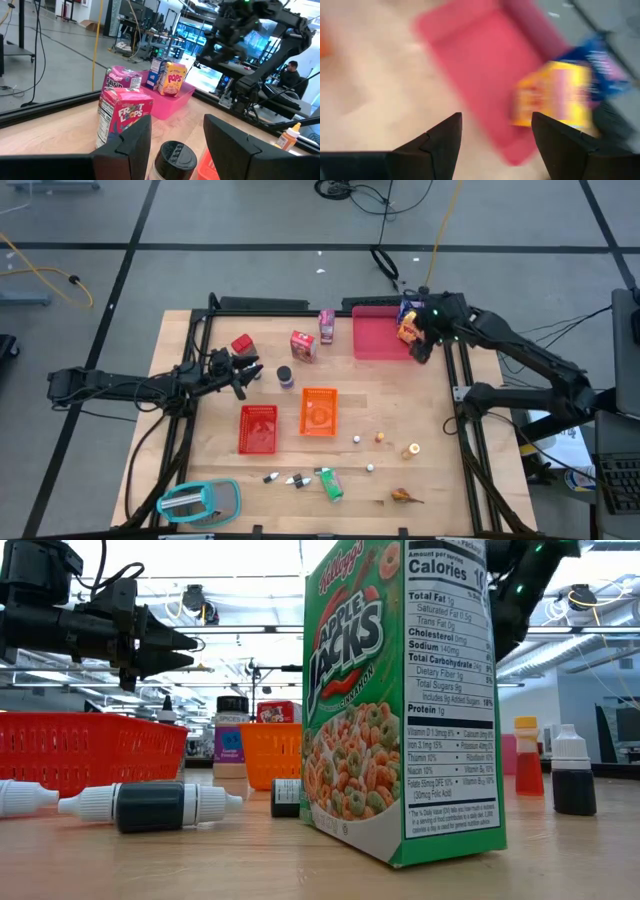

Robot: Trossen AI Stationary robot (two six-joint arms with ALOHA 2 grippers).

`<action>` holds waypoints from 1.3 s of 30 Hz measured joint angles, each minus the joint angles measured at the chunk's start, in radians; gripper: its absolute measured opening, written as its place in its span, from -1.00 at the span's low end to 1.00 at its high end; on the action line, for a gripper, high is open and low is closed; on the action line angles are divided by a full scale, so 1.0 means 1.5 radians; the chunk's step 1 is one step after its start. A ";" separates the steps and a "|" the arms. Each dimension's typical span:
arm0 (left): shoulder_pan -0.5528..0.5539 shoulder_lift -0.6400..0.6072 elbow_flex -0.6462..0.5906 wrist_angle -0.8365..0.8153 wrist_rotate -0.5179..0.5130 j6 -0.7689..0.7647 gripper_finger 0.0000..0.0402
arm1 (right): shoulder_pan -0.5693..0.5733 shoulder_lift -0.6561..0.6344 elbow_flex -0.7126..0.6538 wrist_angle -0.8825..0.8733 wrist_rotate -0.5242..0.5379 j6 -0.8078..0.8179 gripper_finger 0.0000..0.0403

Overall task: Pick & Place Kitchen Items
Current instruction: Put the large yellow food coloring bottle into the orange bin

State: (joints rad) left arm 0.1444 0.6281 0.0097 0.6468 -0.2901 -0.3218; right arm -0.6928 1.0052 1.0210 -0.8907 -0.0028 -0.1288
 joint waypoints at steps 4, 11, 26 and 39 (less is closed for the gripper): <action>0.000 0.000 0.000 0.000 0.000 0.000 -0.08 | 0.067 -0.039 0.000 -0.053 -0.075 0.036 0.13; 0.000 0.000 0.000 0.000 0.000 0.000 -0.08 | 0.210 -0.077 0.000 -0.086 -0.141 0.160 0.07; 0.000 0.000 0.000 0.000 0.000 -0.004 -0.08 | 0.547 -0.051 0.000 -0.101 -0.096 0.460 0.03; 0.000 0.000 0.000 0.000 0.000 -0.006 -0.08 | 0.729 0.047 0.000 -0.105 -0.031 0.627 0.03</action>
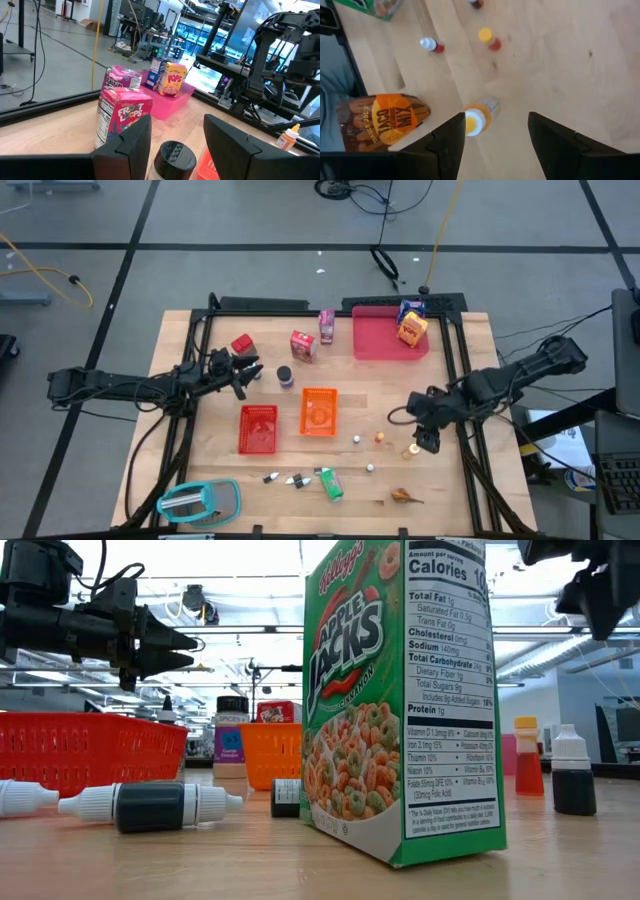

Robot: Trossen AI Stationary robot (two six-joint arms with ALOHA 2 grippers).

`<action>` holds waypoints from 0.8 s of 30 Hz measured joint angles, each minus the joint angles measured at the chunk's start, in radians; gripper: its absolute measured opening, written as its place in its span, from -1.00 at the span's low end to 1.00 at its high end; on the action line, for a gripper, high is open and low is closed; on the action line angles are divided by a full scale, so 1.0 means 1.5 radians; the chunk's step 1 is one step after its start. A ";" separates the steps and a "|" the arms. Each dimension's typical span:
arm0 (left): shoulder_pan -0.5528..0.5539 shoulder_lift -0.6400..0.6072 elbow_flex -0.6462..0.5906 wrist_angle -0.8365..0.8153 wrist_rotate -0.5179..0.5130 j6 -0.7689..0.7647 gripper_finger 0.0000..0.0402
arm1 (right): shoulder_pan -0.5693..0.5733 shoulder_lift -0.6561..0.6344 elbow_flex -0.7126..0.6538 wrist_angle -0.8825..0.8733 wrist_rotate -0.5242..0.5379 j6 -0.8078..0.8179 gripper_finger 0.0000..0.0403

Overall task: Pick & Place Kitchen Items
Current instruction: Put the large yellow food coloring bottle into the orange bin

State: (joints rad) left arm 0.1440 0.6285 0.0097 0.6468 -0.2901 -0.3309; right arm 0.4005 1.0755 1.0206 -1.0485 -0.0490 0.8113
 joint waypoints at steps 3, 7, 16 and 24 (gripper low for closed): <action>0.000 0.000 0.000 0.000 0.000 0.000 -0.08 | 0.022 0.020 0.000 -0.002 0.001 0.023 0.03; 0.000 0.000 0.000 0.000 0.000 0.000 -0.08 | 0.042 0.040 0.000 -0.002 0.001 0.044 0.03; 0.000 0.000 0.000 0.000 0.000 0.001 -0.08 | 0.065 0.057 -0.001 0.003 0.001 0.078 0.03; 0.000 0.000 0.000 0.000 0.000 0.003 -0.08 | 0.104 0.084 -0.001 0.028 0.004 0.114 0.03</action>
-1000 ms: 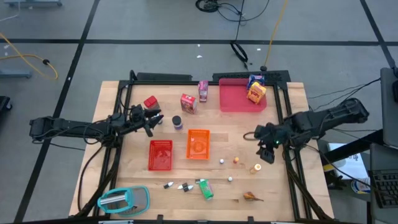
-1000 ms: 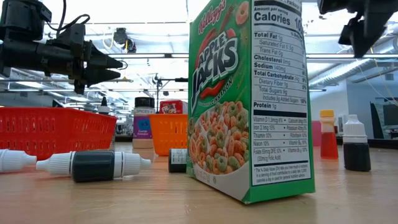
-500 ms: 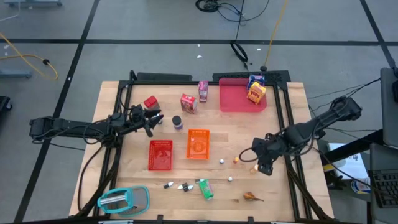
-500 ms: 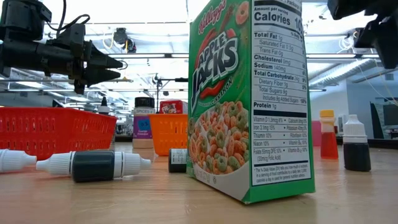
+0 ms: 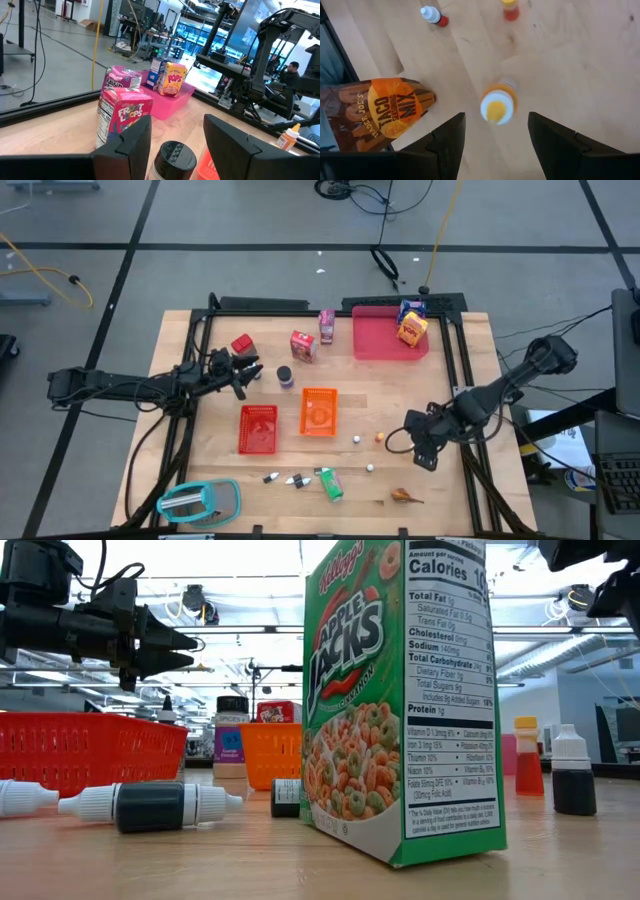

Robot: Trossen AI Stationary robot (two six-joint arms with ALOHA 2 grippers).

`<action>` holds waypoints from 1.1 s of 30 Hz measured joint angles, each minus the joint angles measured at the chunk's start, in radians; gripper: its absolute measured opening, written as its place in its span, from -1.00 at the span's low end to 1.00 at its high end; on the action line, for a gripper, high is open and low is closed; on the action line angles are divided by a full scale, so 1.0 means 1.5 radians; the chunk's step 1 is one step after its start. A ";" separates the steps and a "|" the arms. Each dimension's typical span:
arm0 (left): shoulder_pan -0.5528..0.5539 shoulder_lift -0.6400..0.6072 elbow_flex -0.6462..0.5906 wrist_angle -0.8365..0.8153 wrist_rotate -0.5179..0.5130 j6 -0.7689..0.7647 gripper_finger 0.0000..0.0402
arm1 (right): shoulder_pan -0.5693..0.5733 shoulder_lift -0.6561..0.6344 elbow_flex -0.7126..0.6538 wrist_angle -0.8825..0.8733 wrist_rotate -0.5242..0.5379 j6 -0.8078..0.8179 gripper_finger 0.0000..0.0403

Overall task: Pick & Place Kitchen Items
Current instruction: Put the large yellow food coloring bottle into the orange bin

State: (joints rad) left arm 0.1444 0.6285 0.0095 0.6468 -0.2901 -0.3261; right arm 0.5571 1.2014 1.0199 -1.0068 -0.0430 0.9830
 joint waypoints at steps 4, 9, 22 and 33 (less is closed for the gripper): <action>0.000 0.000 0.000 0.000 0.000 0.000 -0.08 | 0.011 0.029 0.000 0.015 0.012 -0.003 0.03; 0.000 0.000 0.000 0.000 0.000 -0.001 -0.08 | 0.014 0.063 0.000 0.012 0.012 -0.009 0.03; 0.000 0.000 0.000 0.000 0.000 -0.001 -0.08 | 0.014 0.117 0.000 0.013 0.031 -0.034 0.01; 0.000 0.000 0.000 0.000 0.000 -0.003 -0.08 | 0.013 0.116 -0.055 0.050 0.013 -0.048 -0.34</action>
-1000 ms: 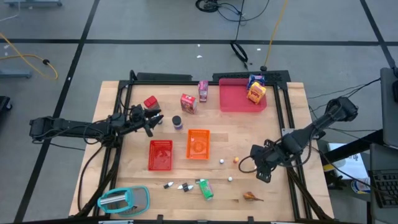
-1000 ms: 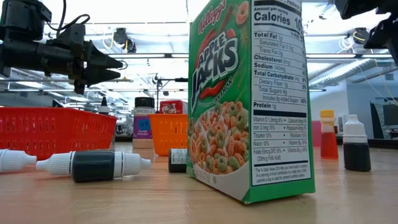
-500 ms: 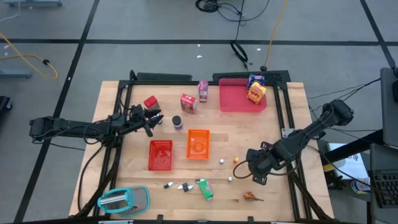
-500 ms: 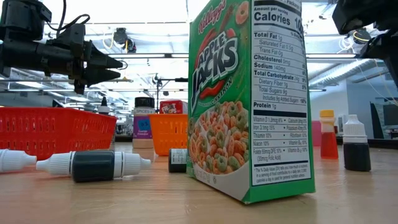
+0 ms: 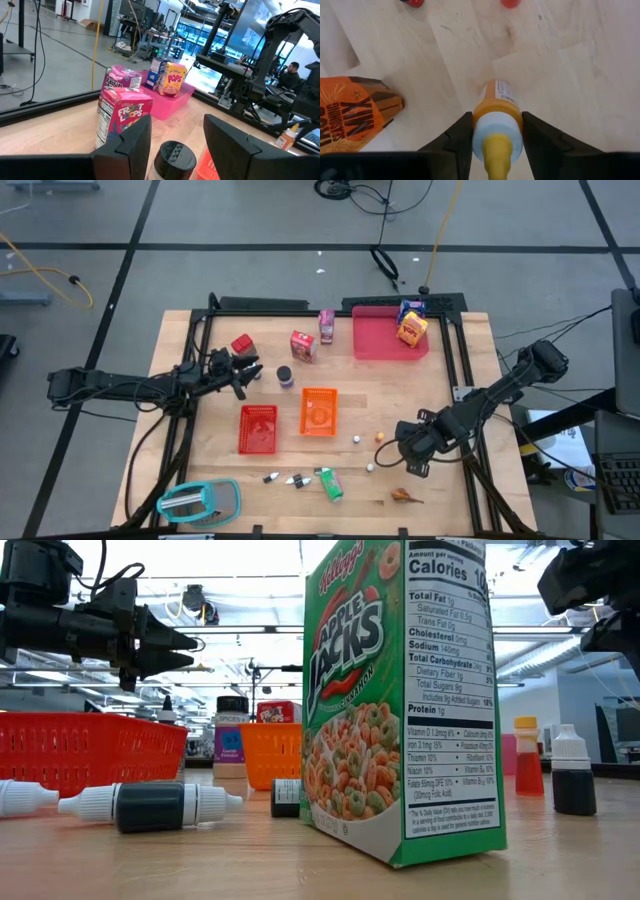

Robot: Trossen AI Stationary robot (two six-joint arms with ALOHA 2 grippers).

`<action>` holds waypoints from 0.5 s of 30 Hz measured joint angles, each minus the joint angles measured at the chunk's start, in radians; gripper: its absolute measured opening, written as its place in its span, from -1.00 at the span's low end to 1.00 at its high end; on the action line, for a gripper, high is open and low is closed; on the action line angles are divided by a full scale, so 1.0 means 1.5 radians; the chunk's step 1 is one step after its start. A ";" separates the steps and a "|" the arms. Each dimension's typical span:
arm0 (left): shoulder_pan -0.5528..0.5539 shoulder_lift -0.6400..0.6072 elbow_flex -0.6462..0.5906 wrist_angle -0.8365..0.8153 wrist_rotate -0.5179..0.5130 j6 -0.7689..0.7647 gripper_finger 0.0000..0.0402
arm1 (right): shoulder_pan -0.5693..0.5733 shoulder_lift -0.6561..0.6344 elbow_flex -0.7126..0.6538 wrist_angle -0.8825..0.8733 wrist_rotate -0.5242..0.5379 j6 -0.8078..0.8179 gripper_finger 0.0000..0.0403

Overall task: Pick & Place Kitchen Items
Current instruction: Put the large yellow food coloring bottle into the orange bin

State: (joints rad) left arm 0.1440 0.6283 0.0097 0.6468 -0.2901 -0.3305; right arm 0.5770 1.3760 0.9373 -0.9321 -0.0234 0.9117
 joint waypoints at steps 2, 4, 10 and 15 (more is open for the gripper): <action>0.000 0.000 0.000 0.000 0.000 0.000 -0.08 | 0.000 -0.002 0.003 0.001 -0.002 -0.012 -0.34; 0.000 0.000 0.000 0.000 0.000 0.000 -0.08 | 0.000 -0.010 0.005 0.001 -0.002 -0.021 -0.34; -0.002 0.000 0.000 0.000 0.004 -0.012 -0.08 | -0.019 -0.053 0.004 -0.021 -0.006 -0.028 -0.35; -0.002 0.000 0.008 0.011 0.067 -0.031 -0.08 | -0.059 -0.092 0.004 -0.038 -0.004 -0.064 -0.35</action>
State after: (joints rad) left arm 0.1411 0.6283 0.0224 0.6630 -0.1899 -0.3775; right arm 0.4886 1.2387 0.9436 -0.9886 -0.0292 0.8154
